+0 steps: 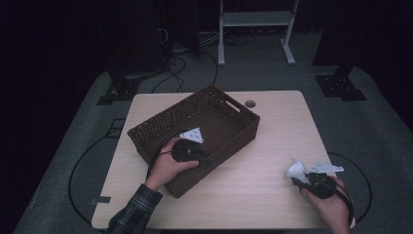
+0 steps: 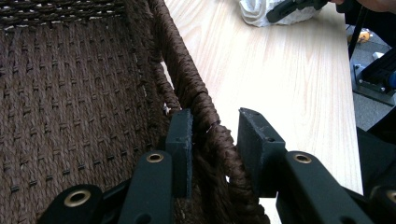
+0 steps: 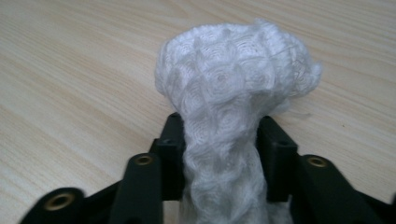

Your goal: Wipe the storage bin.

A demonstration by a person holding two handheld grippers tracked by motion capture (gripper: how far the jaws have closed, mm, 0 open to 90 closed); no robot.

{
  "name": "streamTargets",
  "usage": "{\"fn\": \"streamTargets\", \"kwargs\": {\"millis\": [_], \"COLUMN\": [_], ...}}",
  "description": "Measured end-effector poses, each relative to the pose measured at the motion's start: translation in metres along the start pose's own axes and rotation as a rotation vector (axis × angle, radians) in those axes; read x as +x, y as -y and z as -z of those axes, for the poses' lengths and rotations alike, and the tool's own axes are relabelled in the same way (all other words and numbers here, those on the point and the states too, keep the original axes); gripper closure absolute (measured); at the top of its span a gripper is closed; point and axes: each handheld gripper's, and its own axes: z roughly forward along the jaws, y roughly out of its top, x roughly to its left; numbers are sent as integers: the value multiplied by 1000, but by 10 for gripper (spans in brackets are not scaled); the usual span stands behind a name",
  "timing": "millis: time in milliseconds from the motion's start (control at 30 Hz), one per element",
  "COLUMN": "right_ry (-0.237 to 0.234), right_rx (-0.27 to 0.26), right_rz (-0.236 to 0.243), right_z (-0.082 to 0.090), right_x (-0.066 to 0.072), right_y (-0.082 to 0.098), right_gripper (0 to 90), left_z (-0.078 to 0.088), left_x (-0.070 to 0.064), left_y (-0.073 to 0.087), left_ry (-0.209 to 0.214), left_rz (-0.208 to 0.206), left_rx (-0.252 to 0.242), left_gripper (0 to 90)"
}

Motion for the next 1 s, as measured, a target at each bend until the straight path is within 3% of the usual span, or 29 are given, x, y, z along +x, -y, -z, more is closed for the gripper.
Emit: {"fn": "streamTargets", "kwargs": {"millis": [200, 500, 1000], "right_ry": [-2, 5, -37], "right_rx": [28, 35, -39], "right_rz": [-39, -44, -26], "right_z": [-3, -2, 4], "right_x": [-3, -2, 0], "right_y": [-4, -6, -31], "right_gripper": [669, 704, 723], "left_z": [0, 0, 0], "left_x": [0, 0, -1], "left_y": [0, 1, 1], "left_ry": [0, 1, 6], "left_rz": [5, 10, 3], "left_rx": [-5, -7, 0], "left_gripper": [659, 659, 660]}}
